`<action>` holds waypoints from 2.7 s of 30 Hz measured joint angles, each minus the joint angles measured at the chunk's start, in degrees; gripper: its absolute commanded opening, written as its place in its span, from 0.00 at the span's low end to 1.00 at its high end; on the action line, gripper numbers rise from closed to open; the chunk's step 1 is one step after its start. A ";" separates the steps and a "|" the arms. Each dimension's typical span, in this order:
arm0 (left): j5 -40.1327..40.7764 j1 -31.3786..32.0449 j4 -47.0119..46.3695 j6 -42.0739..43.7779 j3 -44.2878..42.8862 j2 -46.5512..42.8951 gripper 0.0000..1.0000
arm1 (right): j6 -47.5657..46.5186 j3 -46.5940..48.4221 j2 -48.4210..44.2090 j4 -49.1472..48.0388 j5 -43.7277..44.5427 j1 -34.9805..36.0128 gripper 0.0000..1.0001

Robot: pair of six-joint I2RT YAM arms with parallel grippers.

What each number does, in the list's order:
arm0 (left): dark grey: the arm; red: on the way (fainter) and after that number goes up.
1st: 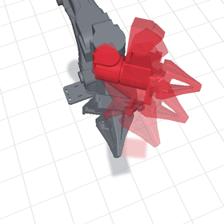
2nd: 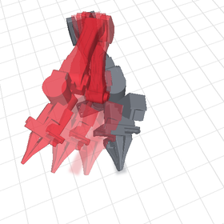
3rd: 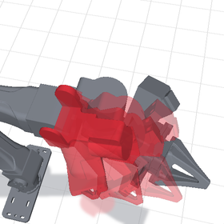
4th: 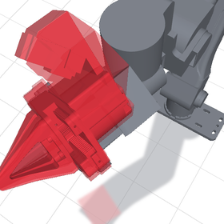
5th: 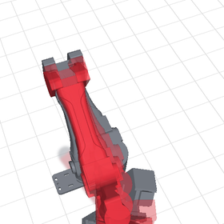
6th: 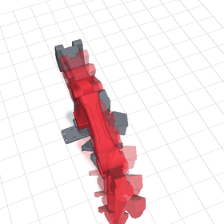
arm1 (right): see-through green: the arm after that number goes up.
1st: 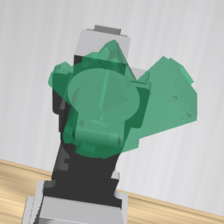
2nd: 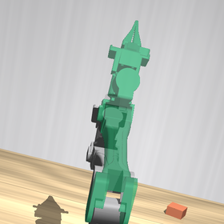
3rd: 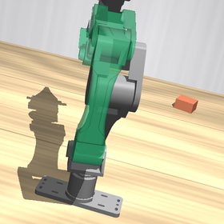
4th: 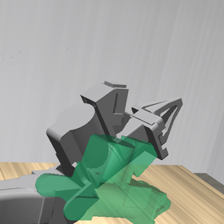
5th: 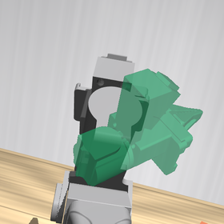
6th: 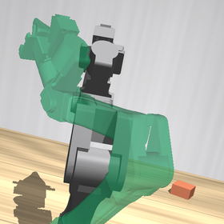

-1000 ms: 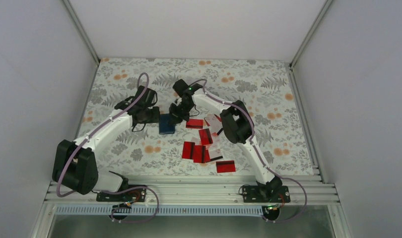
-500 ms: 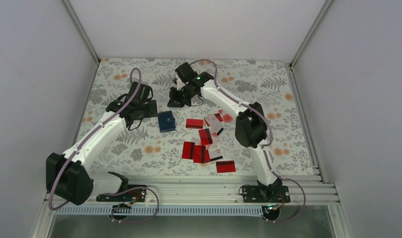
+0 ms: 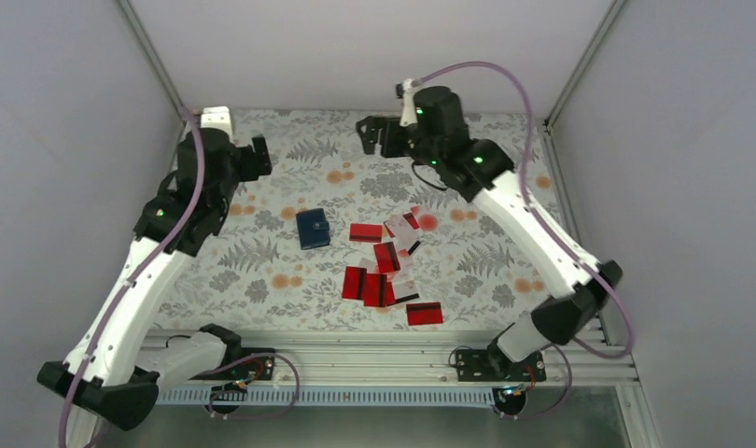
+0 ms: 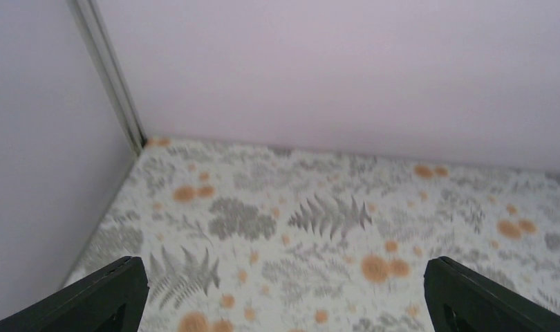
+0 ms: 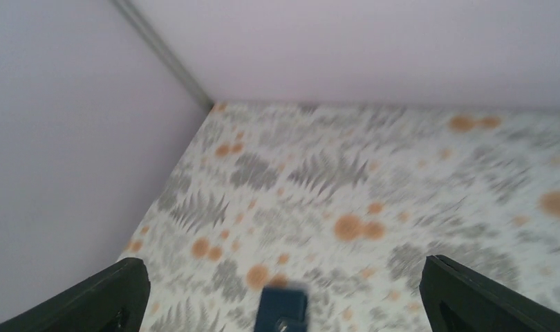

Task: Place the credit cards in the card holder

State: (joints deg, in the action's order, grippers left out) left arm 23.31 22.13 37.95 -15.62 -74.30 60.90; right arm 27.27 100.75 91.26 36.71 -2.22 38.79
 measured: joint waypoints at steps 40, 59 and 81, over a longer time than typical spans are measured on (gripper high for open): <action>-5.68 -15.43 -64.17 19.04 56.50 2.78 1.00 | -24.26 -88.11 -38.27 -60.81 17.09 -26.51 0.99; -19.43 -24.55 -102.84 18.67 60.19 27.12 1.00 | -27.67 -85.46 -4.24 -98.79 -2.75 -39.21 0.99; -20.68 -22.75 -105.61 21.03 60.98 27.87 1.00 | -27.41 -83.91 -4.22 -98.84 -7.06 -40.37 0.99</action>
State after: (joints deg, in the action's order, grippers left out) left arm 2.63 -0.62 -67.66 5.41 -13.32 88.77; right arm -0.14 16.84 87.05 -62.13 -9.28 -1.58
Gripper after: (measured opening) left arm 0.999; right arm 0.993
